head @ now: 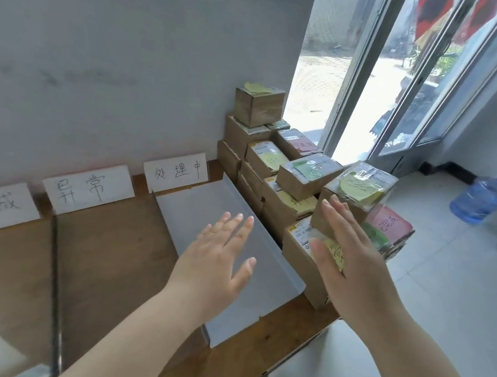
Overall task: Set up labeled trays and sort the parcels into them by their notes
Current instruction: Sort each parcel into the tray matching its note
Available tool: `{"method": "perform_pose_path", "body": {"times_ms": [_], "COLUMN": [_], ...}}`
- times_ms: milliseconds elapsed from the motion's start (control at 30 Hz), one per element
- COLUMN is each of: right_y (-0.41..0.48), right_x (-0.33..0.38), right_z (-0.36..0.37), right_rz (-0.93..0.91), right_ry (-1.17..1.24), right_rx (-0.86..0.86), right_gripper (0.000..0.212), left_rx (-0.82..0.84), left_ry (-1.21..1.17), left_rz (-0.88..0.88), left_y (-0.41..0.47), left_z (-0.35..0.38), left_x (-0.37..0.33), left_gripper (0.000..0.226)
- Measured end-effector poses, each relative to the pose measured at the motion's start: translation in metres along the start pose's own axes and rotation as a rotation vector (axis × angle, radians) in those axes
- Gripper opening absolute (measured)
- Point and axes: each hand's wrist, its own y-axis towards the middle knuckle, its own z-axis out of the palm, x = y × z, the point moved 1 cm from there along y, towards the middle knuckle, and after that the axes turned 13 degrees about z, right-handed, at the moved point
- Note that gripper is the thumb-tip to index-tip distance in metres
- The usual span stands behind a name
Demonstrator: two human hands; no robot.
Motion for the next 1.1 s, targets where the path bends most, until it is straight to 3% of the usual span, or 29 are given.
{"method": "perform_pose_path", "body": {"times_ms": [300,567,800,1100], "right_y": [0.106,0.175,0.198,0.201], "right_x": [-0.095,-0.184,-0.204,-0.201], "right_z": [-0.058,-0.072,-0.053,-0.048], "right_rz": [0.024,0.129,0.172,0.194], "right_ry": [0.173,0.257,0.348,0.411], "right_rx": [-0.066,0.108,0.313,0.326], "right_gripper": [0.052,0.054,0.056,0.050], "left_rx": [-0.069,-0.112,-0.156,-0.230], "left_ry": [-0.055,-0.180,-0.390,-0.503], "left_rz": [-0.101,-0.226,-0.461,-0.522], "left_y": [0.100,0.165,0.173,0.188], "left_z": [0.019,0.037,0.053,0.058], "left_x": [-0.061,-0.112,-0.124,-0.130], "left_gripper": [0.068,0.088,0.111,0.112]}}
